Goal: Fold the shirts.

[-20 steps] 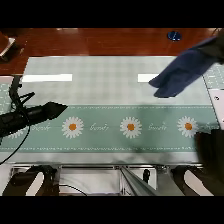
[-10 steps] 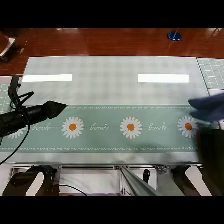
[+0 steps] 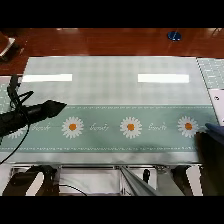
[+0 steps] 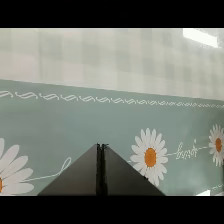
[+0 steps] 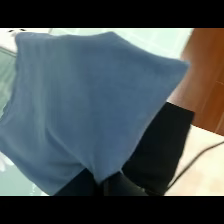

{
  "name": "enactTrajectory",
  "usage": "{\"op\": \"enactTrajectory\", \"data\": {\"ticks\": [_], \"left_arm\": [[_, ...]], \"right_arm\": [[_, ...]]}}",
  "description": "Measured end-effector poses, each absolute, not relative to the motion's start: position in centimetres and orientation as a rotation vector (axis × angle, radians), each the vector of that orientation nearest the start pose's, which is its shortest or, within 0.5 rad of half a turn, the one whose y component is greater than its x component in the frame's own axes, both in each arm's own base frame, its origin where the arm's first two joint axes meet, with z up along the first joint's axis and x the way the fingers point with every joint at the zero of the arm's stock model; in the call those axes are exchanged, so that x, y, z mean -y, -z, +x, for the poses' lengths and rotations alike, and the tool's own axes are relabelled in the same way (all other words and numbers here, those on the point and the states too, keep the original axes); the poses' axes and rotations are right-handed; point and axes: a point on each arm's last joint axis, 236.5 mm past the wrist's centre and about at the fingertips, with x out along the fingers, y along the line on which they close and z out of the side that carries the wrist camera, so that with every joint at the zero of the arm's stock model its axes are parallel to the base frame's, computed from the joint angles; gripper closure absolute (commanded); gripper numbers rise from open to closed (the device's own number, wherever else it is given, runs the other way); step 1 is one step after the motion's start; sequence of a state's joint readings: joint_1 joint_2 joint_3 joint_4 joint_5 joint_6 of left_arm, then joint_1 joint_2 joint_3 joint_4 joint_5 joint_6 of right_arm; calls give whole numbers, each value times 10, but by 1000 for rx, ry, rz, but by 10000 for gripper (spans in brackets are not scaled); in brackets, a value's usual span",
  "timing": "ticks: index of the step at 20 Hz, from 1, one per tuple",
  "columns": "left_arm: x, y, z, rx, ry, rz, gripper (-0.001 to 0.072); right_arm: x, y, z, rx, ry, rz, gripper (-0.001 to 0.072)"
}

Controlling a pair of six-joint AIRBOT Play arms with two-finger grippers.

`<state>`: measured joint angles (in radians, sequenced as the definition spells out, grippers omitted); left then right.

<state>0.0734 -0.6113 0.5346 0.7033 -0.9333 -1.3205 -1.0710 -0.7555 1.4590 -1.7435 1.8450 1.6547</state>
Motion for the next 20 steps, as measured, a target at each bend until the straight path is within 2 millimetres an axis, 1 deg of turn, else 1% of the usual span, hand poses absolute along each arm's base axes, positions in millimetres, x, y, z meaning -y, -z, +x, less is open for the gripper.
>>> {"op": "enactTrajectory", "data": {"ticks": [1, 2, 3, 6, 8, 10, 11, 12, 13, 14, 16, 17, 18, 19, 20], "left_arm": [[124, -71, 285, -847, 412, -624, 689], [123, -72, 286, -841, 408, -624, 689], [122, -72, 287, -838, 406, -623, 688], [119, -74, 292, -814, 391, -624, 689], [116, -75, 295, -799, 381, -625, 689], [115, -75, 297, -794, 376, -625, 689], [114, -76, 299, -787, 370, -627, 689], [112, -79, 303, -776, 363, -627, 689], [110, -83, 308, -766, 358, -627, 689], [109, -90, 314, -757, 359, -624, 689], [108, -115, 331, -725, 372, -612, 689], [110, -131, 340, -711, 394, -601, 689], [114, -148, 350, -695, 415, -587, 690], [120, -167, 360, -676, 446, -567, 690], [128, -183, 369, -663, 474, -528, 690]], "right_arm": [[200, -220, 57, -1034, 1196, 631, 647], [200, -217, 52, -1049, 1215, 632, 456], [200, -213, 48, -1067, 1231, 633, 291], [200, -199, 40, -1122, 1251, 645, 300], [201, -192, 37, -1149, 1262, 650, 302], [207, -188, 43, -1156, 1249, 659, 313], [211, -186, 51, -1151, 1225, 668, 377], [215, -185, 62, -1136, 1192, 682, 479], [218, -184, 78, -1115, 1141, 702, 621], [218, -183, 102, -1084, 1058, 728, 692], [209, -187, 165, -998, 830, 759, 692], [198, -192, 202, -951, 698, 754, 692], [183, -198, 236, -917, 585, 739, 692], [162, -203, 273, -888, 461, 707, 692], [135, -204, 306, -882, 344, 658, 692]]}}
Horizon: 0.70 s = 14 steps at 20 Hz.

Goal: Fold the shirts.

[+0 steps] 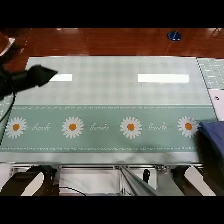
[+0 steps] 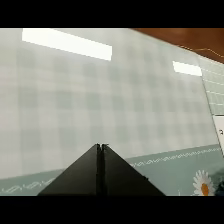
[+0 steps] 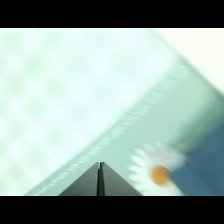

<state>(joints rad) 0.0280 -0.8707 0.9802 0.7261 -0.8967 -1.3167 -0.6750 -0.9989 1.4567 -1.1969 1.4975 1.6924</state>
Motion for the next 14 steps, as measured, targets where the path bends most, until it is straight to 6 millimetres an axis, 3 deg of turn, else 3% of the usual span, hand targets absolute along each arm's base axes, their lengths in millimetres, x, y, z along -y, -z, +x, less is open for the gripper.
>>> {"op": "enactTrajectory", "data": {"ticks": [2, 4, 6, 9, 14], "left_arm": [[140, -192, 382, -665, 491, -406, 690], [148, -169, 385, -749, 466, -274, 689], [144, -130, 382, -861, 415, -143, 689], [133, -93, 378, -970, 357, -23, 689], [123, -74, 374, -1037, 316, 46, 688]], "right_arm": [[71, -190, 353, -938, 152, 516, 692], [5, -147, 375, -1070, 31, 306, 693], [-31, -100, 381, -1173, 28, 127, 693], [-56, -57, 384, -1239, 52, -16, 693], [-68, -39, 386, -1240, 73, -89, 692]]}}
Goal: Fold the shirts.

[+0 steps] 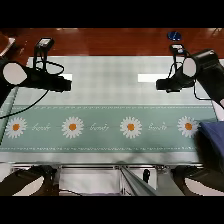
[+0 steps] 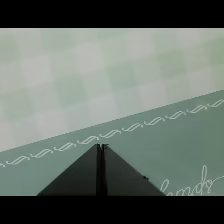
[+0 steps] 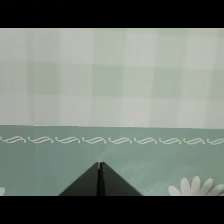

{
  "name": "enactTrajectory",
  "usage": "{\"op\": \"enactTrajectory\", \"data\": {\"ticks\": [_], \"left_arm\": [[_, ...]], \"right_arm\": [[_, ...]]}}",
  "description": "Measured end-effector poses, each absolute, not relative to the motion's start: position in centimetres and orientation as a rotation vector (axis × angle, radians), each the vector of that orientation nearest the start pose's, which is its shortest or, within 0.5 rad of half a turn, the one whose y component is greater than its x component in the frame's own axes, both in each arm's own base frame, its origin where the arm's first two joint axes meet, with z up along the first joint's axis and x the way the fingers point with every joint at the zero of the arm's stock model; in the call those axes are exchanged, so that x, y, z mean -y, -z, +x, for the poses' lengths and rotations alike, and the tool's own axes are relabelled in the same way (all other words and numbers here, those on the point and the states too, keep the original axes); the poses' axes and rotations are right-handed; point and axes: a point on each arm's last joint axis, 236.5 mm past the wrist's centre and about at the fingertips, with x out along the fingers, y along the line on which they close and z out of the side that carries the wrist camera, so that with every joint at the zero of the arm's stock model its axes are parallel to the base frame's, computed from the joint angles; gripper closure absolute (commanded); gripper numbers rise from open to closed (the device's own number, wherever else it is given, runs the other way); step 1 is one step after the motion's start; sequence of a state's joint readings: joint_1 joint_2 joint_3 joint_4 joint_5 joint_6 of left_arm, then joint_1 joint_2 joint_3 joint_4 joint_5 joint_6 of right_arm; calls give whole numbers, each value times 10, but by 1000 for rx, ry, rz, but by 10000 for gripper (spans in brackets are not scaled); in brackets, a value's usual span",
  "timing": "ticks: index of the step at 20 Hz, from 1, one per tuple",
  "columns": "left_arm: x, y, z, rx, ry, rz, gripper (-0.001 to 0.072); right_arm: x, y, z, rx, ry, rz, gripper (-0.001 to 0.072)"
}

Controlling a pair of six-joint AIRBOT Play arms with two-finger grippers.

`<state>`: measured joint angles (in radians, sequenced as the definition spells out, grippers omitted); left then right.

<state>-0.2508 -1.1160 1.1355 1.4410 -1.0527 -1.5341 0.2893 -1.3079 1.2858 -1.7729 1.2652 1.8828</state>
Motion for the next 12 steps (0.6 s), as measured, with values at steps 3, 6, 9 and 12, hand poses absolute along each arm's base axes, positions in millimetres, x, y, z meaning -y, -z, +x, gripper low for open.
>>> {"op": "enactTrajectory", "data": {"ticks": [3, 6, 9, 12], "left_arm": [[121, -70, 372, -1054, 310, 59, 688], [120, -69, 371, -1061, 306, 65, 688], [120, -68, 371, -1062, 304, 68, 688], [119, -68, 371, -1062, 304, 68, 689]], "right_arm": [[-69, -37, 387, -1236, 78, -100, 693], [-69, -36, 388, -1234, 83, -105, 693], [-69, -36, 388, -1233, 84, -108, 692], [-69, -36, 388, -1232, 84, -108, 692]]}}
